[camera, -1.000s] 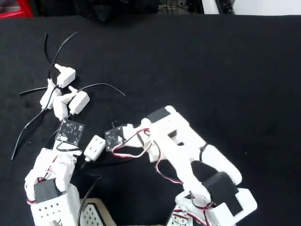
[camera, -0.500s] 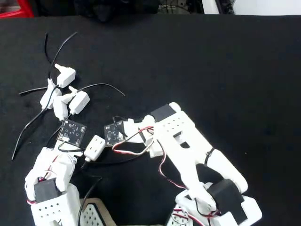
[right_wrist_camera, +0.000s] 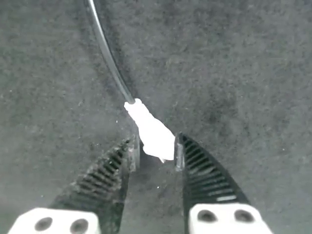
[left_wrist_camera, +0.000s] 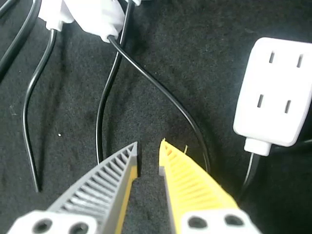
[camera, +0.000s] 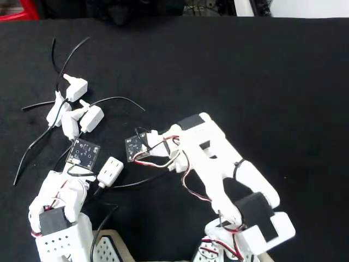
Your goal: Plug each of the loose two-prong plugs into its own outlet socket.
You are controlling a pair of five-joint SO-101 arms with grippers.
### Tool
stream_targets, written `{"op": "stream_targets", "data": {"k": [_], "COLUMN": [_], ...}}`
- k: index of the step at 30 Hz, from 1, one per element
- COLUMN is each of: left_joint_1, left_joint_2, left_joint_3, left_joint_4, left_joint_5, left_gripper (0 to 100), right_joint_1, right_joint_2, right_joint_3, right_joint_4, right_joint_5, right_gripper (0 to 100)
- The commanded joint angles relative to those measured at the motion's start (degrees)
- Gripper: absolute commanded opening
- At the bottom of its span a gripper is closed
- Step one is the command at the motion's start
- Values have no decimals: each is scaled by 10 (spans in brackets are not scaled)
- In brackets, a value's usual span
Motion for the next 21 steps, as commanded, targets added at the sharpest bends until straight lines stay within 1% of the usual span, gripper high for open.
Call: {"op": "stream_targets", "data": {"k": [1,8,11,15,17,21], "left_joint_1": [0,0,0,0,0,0], "left_joint_2": [3,3,3,3,3,3], "left_joint_3": [-1,-1,-1,-1,-1,-1], "left_joint_4": [9,9,9,9,9,9], "left_joint_5": [-5,-5,-5,-5,-5,-5], "left_gripper": [83,83,83,83,83,83], "right_joint_1": [9,-33,-36,-30,-14,26], "right_joint_2": [3,7,9,39,57,81], "right_joint_3": [-11,-9,-11,-23,-36,-60], "right_joint_4": [-3,-1,9,13,16,17], "right_joint_5": [6,8,30,50,62,94], "right_gripper": [123,123,123,144,166,169]}}
